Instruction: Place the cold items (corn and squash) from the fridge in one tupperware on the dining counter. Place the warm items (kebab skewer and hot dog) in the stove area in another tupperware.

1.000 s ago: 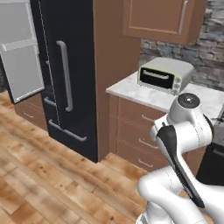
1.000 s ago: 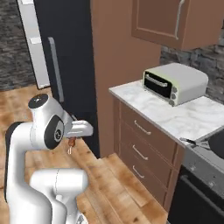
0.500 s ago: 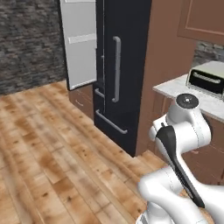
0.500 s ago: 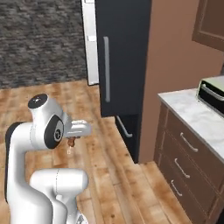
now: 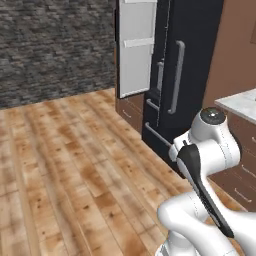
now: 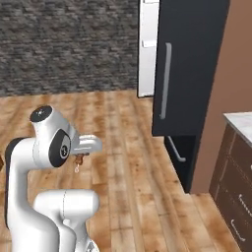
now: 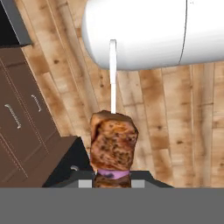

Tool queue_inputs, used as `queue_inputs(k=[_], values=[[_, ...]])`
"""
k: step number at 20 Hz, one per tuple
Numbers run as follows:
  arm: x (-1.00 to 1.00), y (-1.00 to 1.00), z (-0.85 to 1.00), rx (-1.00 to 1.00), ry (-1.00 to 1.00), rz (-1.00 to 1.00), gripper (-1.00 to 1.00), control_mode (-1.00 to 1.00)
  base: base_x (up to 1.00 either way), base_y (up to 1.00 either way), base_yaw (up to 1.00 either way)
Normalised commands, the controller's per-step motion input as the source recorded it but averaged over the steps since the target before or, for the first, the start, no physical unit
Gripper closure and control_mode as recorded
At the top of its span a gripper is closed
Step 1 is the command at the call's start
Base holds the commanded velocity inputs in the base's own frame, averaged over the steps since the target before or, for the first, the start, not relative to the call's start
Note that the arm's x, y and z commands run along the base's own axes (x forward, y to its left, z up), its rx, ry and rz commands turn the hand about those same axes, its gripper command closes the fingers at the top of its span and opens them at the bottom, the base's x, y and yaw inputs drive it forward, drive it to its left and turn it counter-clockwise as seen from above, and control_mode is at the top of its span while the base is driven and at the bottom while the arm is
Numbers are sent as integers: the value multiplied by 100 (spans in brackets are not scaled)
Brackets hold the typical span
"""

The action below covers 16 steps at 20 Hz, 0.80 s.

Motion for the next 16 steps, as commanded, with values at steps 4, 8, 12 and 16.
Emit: queue_inputs(k=[4, 8, 12, 16], values=[[0, 0, 0, 0, 0, 0, 100, 100, 53, 72, 25], [0, 0, 0, 0, 0, 0, 100, 100, 74, 60, 27], [0, 0, 0, 0, 0, 0, 100, 100, 83, 49, 28], [0, 0, 0, 0, 0, 0, 100, 100, 90, 46, 29]])
